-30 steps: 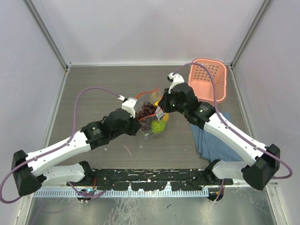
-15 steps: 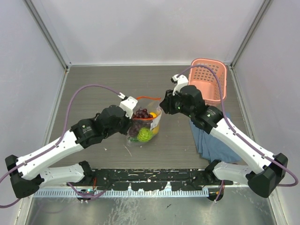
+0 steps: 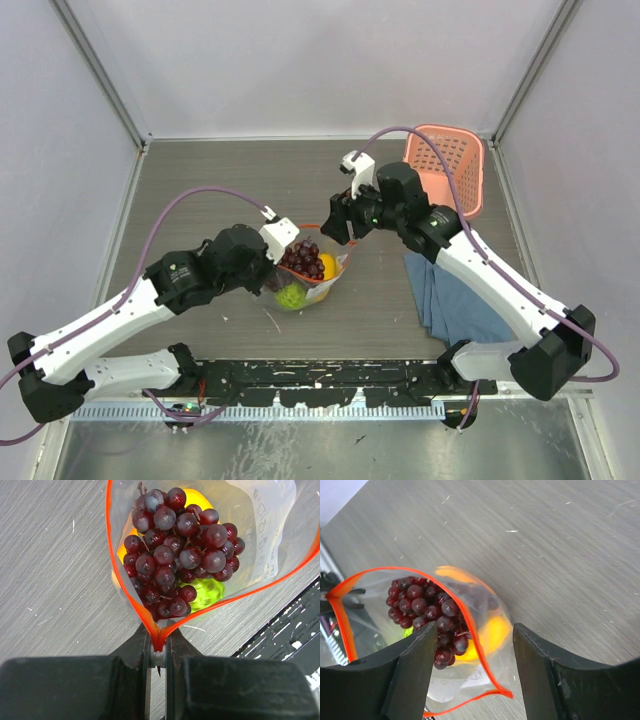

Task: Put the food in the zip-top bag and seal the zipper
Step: Adjust the zipper food storage bag at the center of the board.

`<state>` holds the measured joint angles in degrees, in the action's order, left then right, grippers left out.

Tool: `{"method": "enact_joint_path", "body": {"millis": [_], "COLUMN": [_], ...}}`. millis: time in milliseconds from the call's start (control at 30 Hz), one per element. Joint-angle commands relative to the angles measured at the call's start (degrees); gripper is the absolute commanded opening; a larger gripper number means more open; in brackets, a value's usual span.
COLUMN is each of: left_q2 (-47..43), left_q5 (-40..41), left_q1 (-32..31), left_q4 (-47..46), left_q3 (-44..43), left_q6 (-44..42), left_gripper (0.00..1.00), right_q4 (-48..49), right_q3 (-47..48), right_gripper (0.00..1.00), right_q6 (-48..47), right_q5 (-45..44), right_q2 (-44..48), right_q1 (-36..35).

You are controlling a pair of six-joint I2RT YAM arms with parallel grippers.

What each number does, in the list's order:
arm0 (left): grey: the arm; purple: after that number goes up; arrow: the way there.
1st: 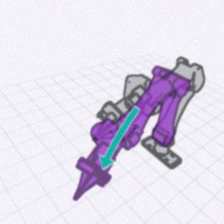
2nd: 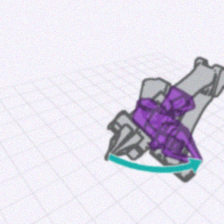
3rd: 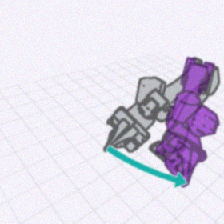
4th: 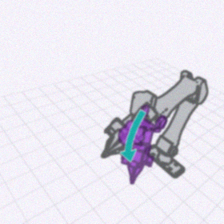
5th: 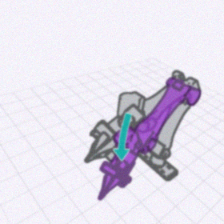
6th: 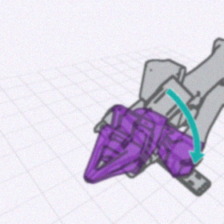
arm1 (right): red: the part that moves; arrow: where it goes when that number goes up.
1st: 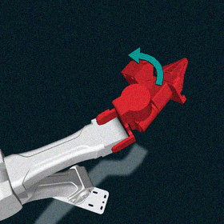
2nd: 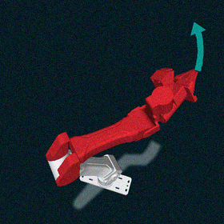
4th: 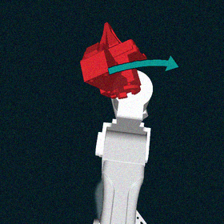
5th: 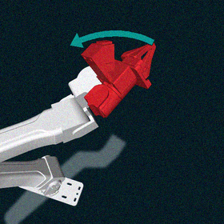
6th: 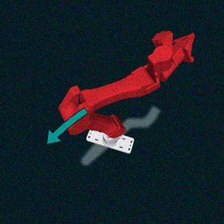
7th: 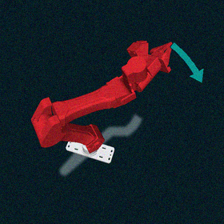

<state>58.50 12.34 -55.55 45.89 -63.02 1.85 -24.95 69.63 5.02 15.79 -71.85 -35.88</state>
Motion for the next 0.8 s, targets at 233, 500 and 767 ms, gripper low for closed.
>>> {"method": "enact_joint_path", "body": {"millis": [233, 500, 767], "left_q2": [-1.8, -1.2, -1.8], "left_q5": [-1.2, -1.4, -6.2], "left_q1": [0.0, 0.4, 5.3], "left_q4": [-2.6, -1.3, -3.3], "left_q3": [-4.6, -5.0, -4.7], "left_q6": [-4.6, -5.3, -3.3], "left_gripper": [0.00, 0.00, 0.00], "right_q4": [1.4, 0.8, 0.2], "right_q3": [-2.6, -5.6, -9.1], "right_gripper": [0.55, 0.29, 0.17], "right_q6": [-6.4, -2.5, -1.2], "right_q5": [0.9, -13.1, -17.5], "right_q2": [-3.2, 0.2, 5.4], "right_q1": [-0.2, 0.8, 3.1]}}
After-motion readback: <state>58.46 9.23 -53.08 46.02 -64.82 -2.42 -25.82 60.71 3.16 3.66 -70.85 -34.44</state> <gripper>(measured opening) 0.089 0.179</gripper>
